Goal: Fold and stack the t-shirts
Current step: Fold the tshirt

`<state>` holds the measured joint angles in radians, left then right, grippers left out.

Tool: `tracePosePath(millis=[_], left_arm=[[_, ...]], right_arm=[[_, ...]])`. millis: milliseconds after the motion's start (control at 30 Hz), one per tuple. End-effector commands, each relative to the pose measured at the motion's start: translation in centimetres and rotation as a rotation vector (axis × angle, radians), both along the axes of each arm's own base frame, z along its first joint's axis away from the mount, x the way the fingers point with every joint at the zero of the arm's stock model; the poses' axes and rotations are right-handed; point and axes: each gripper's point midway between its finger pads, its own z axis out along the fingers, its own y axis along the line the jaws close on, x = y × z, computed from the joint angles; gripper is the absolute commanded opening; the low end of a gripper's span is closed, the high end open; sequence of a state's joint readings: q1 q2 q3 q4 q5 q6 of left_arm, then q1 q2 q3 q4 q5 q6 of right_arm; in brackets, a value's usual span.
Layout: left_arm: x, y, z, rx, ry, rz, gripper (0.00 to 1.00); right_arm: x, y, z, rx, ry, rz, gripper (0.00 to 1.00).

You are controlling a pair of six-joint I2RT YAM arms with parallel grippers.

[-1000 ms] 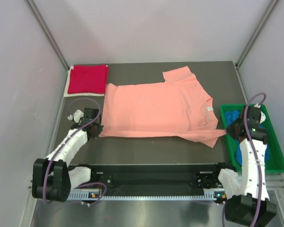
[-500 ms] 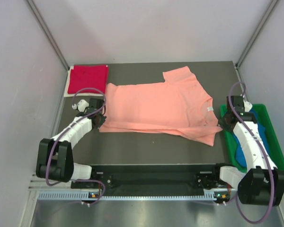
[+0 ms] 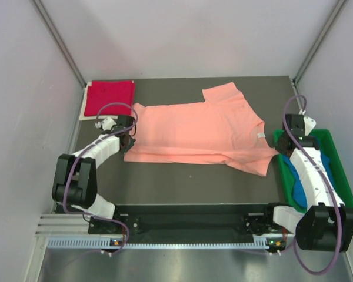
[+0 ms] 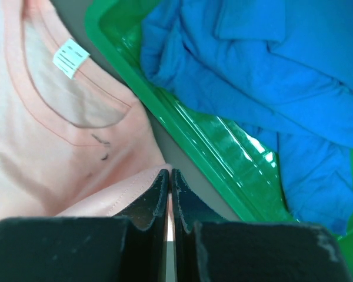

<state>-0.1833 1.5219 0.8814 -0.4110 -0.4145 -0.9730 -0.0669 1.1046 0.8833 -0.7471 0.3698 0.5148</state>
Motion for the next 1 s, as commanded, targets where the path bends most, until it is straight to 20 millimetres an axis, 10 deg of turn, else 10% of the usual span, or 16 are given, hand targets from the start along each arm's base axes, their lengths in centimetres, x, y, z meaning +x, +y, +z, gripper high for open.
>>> tracePosePath(millis=[0,467,967], left_arm=[[1.5,1.3,0.8,0.072,-0.03,0.032,0.0],[1.8,0.0,-0.3,0.043,-0.016,0.037,0.0],[2.2,-1.3,-0.5,0.021,-0.018,0.041,0.0]], right_arm=[[3.4,0.4,3.1,-0.018,-0.146,0.088,0.0],[5.8,2.8,2.6,-0.122,-0.138,0.234,0.02],[9.2,3.6,9.0,-0.218,-0.428,0.291,0.03]])
